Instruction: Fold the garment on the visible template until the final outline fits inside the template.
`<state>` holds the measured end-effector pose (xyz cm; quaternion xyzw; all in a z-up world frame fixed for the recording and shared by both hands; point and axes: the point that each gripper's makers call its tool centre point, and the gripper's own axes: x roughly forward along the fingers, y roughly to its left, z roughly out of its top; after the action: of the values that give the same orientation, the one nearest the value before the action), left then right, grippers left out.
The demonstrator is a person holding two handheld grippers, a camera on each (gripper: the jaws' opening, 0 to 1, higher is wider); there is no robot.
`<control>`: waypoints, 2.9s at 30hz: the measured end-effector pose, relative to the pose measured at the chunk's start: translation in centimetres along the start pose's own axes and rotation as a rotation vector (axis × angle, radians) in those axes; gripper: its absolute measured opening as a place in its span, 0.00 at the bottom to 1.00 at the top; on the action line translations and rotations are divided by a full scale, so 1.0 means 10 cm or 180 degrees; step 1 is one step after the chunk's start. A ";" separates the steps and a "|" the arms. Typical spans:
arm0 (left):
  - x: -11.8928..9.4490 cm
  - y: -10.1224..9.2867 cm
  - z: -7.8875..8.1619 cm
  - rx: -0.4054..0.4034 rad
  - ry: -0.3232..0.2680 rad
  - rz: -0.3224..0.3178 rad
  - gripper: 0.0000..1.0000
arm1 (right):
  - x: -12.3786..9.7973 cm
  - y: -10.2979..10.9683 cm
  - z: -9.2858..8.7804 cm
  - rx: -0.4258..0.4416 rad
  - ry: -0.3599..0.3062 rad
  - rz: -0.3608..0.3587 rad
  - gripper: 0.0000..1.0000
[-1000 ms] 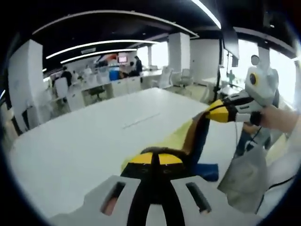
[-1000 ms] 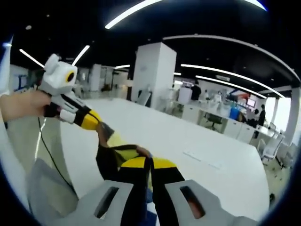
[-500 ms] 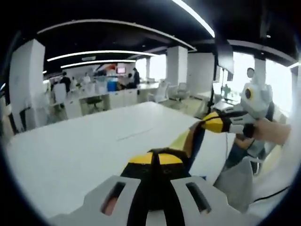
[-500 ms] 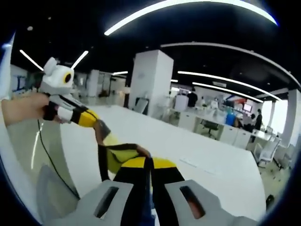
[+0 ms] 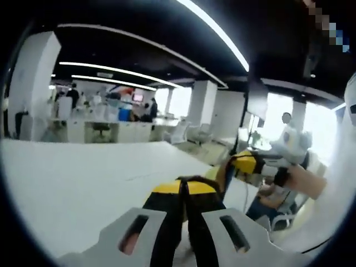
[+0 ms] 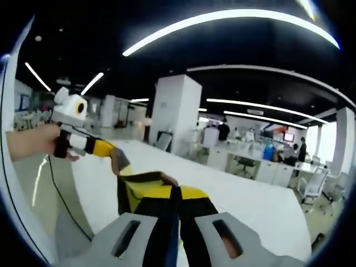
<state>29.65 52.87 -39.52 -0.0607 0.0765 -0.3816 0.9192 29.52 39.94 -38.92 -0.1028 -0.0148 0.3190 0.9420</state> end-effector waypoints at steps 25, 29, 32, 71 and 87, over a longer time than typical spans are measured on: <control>-0.23 -0.51 0.98 0.0017 -0.0832 -0.0554 0.00 | -0.46 -0.11 1.26 -0.0004 -0.1073 -0.0065 0.03; -0.01 -0.25 0.49 0.0118 -0.0211 -0.0150 0.00 | -0.23 -0.18 0.73 0.0170 -0.0593 -0.0074 0.03; 0.10 -0.18 0.28 0.0089 -0.0052 -0.0095 0.00 | -0.13 -0.19 0.49 0.0196 -0.0435 -0.0075 0.03; 0.94 0.83 -0.34 -0.0029 0.0704 0.0359 0.00 | 0.73 -0.87 -0.60 0.0466 0.0305 -0.0090 0.03; 1.33 1.18 -0.59 -0.0040 0.0980 0.0344 0.00 | 1.04 -1.05 -1.09 0.0580 0.0554 -0.0103 0.03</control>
<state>46.01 51.36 -48.60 -0.0030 0.2220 -0.3359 0.9154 45.13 36.07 -47.83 -0.0438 0.0945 0.2936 0.9502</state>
